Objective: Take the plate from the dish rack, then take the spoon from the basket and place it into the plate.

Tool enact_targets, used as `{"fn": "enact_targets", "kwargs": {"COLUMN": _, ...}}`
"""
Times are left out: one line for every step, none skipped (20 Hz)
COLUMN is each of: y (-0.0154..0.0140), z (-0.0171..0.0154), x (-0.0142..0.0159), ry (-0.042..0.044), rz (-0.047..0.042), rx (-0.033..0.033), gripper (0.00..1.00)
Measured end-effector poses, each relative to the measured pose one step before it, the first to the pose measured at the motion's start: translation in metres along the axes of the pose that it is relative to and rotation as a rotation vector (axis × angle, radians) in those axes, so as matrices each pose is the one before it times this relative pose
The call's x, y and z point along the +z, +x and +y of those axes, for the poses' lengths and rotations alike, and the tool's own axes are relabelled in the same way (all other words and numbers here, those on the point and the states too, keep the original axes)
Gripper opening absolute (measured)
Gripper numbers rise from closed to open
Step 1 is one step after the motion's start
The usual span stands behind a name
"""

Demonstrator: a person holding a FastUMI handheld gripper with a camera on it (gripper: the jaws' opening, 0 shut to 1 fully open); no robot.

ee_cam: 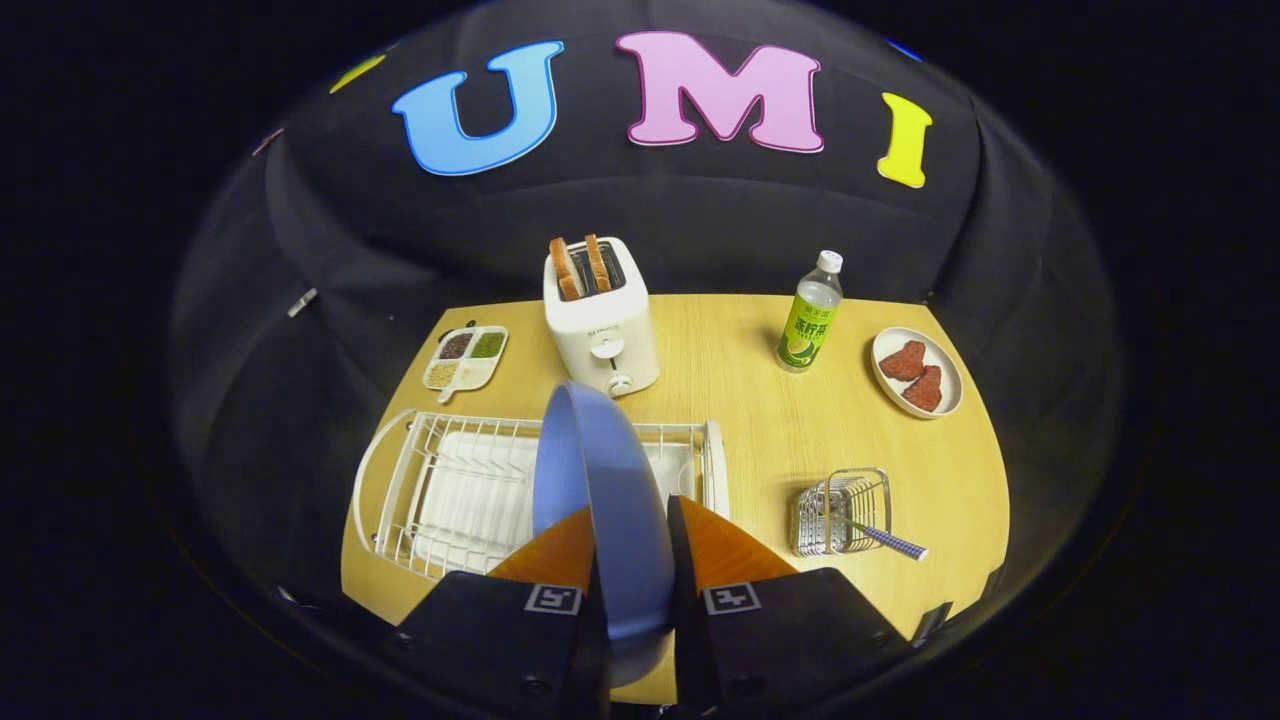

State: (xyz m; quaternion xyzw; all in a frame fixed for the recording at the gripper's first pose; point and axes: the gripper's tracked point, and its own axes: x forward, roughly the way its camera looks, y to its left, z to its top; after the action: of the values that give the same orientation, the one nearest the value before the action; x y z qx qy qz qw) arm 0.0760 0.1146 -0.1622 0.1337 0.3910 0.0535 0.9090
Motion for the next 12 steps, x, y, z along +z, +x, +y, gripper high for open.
{"fn": "enact_targets", "kwargs": {"y": -0.00939, "z": -0.00719, "x": -0.00458, "ry": 0.00714, "rz": 0.00367, "rx": 0.0228, "gripper": 0.29}}
{"fn": "enact_targets", "kwargs": {"y": -0.00982, "z": -0.00727, "x": -0.00599, "ry": 0.00461, "rz": 0.00448, "rx": 0.01924, "gripper": 0.29}}
{"fn": "enact_targets", "kwargs": {"y": -0.00971, "z": -0.0083, "x": -0.00522, "ry": 0.00344, "rz": 0.0016, "rx": 0.01843, "gripper": 0.29}}
{"fn": "enact_targets", "kwargs": {"y": -0.00985, "z": -0.00931, "x": -0.00567, "ry": 0.0042, "rz": 0.00296, "rx": 0.01384, "gripper": 0.29}}
{"fn": "enact_targets", "kwargs": {"y": -0.00945, "z": -0.00962, "x": -0.00677, "ry": 0.01071, "rz": 0.00483, "rx": 0.00947, "gripper": 0.29}}
{"fn": "enact_targets", "kwargs": {"y": -0.00965, "z": -0.00853, "x": -0.00767, "ry": 0.01533, "rz": 0.00502, "rx": 0.01063, "gripper": 0.29}}
{"fn": "enact_targets", "kwargs": {"y": -0.00935, "z": -0.00874, "x": -0.00867, "ry": 0.01825, "rz": 0.00845, "rx": 0.01236, "gripper": 0.29}}
{"fn": "enact_targets", "kwargs": {"y": -0.0077, "z": -0.00847, "x": -0.01082, "ry": 0.02147, "rz": 0.0117, "rx": 0.00932, "gripper": 0.29}}
{"fn": "enact_targets", "kwargs": {"y": -0.00548, "z": -0.00915, "x": -0.0126, "ry": 0.017, "rz": 0.01789, "rx": 0.00791, "gripper": 0.29}}
{"fn": "enact_targets", "kwargs": {"y": -0.00398, "z": -0.00954, "x": -0.01274, "ry": 0.01382, "rz": 0.02096, "rx": 0.00388, "gripper": 0.29}}
{"fn": "enact_targets", "kwargs": {"y": -0.00536, "z": -0.01049, "x": -0.01476, "ry": 0.01158, "rz": 0.02255, "rx": -0.00059, "gripper": 0.29}}
{"fn": "enact_targets", "kwargs": {"y": -0.00494, "z": -0.00984, "x": -0.01617, "ry": 0.01452, "rz": 0.02464, "rx": -0.00151, "gripper": 0.29}}
